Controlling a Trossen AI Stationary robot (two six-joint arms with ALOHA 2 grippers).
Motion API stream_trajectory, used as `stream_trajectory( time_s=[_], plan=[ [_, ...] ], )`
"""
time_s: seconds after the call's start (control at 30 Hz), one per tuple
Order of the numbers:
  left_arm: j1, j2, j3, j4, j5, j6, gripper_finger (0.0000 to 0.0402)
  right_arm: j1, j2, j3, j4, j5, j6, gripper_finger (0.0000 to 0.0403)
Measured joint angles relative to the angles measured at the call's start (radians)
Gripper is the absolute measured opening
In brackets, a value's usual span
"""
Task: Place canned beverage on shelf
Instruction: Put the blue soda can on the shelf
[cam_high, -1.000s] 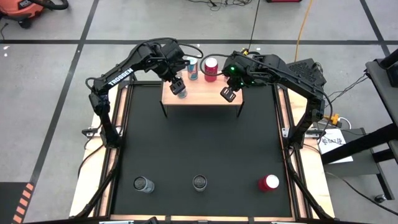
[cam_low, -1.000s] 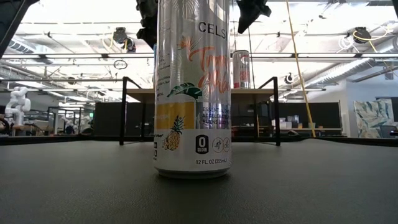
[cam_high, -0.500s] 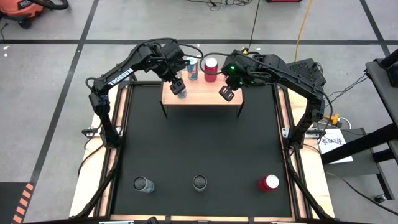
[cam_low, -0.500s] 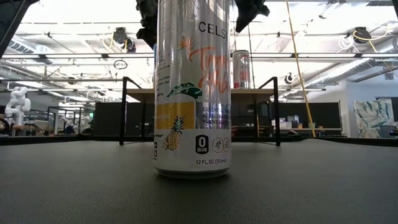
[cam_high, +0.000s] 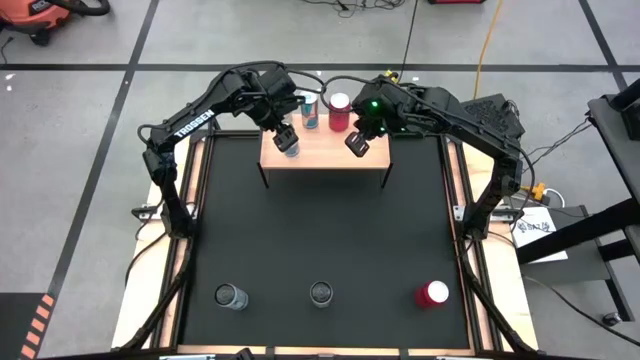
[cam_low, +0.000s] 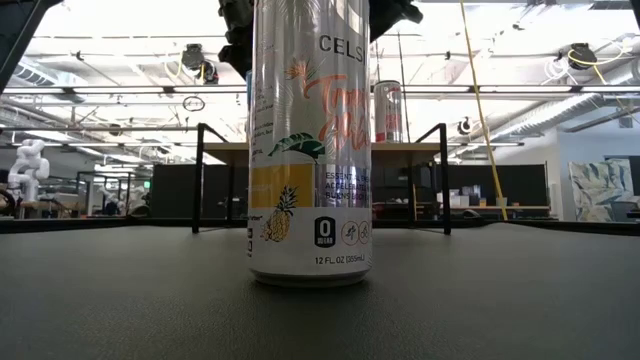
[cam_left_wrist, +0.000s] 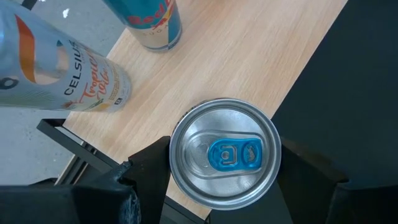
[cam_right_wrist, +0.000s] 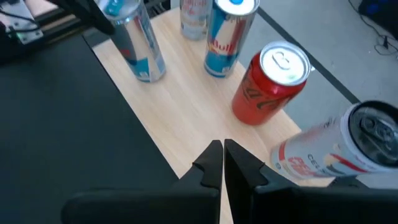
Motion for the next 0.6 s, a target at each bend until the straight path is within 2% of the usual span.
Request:
stream_trajectory(
  time_s=[0.17,0.37,0.6],
  plan=[
    [0.0,0.0,0.0,0.004,-0.012,-0.044,0.0252,0.0,0.0,0.0,0.035,0.0,0.0,0.0],
    [-0.001,0.0,0.0,-0.004,-0.091,-0.011,0.0251,0.0,0.0,0.0,0.045,0.0,0.0,0.0],
    [-0.001,0.0,0.0,0.003,-0.083,-0.018,0.0251,0.0,0.0,0.0,0.044,0.0,0.0,0.0]
  ],
)
